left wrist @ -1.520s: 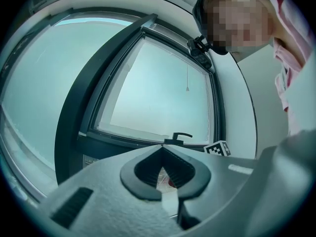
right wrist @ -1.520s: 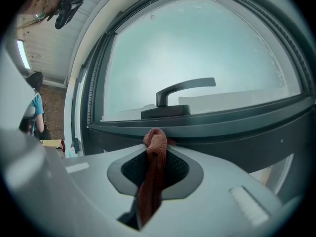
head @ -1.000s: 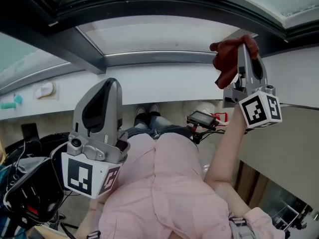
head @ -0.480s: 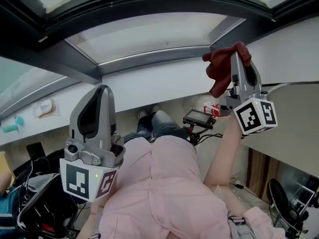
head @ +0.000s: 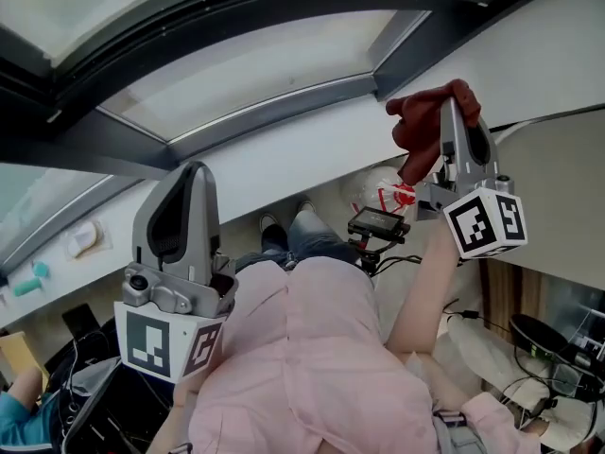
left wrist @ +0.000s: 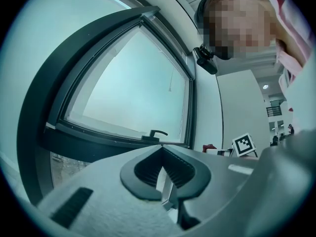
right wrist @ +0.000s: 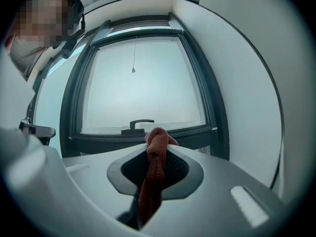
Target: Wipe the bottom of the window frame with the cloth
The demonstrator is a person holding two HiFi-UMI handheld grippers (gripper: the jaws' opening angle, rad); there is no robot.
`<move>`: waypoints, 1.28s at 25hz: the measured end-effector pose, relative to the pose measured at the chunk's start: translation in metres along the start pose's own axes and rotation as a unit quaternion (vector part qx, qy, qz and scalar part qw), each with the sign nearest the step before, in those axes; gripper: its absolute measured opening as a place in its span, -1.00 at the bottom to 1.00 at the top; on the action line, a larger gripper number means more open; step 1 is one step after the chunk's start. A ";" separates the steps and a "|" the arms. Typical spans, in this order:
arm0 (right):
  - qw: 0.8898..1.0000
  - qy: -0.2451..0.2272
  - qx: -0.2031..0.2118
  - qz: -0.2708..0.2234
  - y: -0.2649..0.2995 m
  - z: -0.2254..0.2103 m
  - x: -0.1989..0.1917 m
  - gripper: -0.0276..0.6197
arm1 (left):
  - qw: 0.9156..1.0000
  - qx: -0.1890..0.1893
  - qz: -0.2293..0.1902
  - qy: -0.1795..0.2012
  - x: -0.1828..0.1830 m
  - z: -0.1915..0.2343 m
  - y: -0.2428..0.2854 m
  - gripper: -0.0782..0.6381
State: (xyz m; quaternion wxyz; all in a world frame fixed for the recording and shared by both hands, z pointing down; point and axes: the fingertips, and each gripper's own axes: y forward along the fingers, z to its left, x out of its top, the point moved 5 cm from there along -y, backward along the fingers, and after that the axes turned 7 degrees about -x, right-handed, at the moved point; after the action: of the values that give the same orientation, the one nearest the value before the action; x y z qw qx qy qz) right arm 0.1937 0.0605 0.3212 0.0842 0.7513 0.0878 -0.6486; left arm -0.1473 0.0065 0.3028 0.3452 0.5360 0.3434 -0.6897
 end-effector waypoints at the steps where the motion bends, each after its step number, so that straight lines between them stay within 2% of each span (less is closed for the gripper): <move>1: 1.000 -0.002 -0.008 0.002 -0.001 -0.003 0.000 -0.74 | 1.000 -0.005 0.001 -0.001 0.000 0.000 0.004 -0.78; 8: 0.998 0.000 -0.053 0.022 0.001 -0.022 -0.006 -0.74 | 0.999 -0.035 0.009 -0.009 -0.007 0.002 0.036 -0.78; 14: 0.999 -0.009 -0.041 0.025 0.014 -0.043 -0.001 -0.74 | 1.000 -0.021 0.012 -0.007 -0.015 -0.009 0.059 -0.78; 19: 0.999 -0.036 0.010 0.017 0.061 -0.046 0.021 -0.74 | 1.000 0.008 0.005 0.002 -0.012 -0.021 0.091 -0.78; 24: 0.994 -0.078 0.075 -0.002 0.120 -0.036 0.056 -0.74 | 0.999 0.045 -0.006 0.005 -0.006 -0.032 0.119 -0.78; 29: 0.982 -0.086 0.166 -0.019 0.170 0.000 0.075 -0.74 | 0.994 0.106 -0.022 0.013 -0.005 -0.039 0.120 -0.78; 32: 0.971 -0.117 0.208 -0.022 0.192 0.029 0.079 -0.74 | 0.988 0.149 -0.031 0.020 -0.003 -0.042 0.115 -0.78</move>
State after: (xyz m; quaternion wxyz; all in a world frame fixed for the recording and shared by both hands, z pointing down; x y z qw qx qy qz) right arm 0.2232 -0.1310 0.2414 -0.0785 0.6695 -0.0433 -0.7374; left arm -0.0288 -0.0186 0.2861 0.2329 0.5842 0.2606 -0.7325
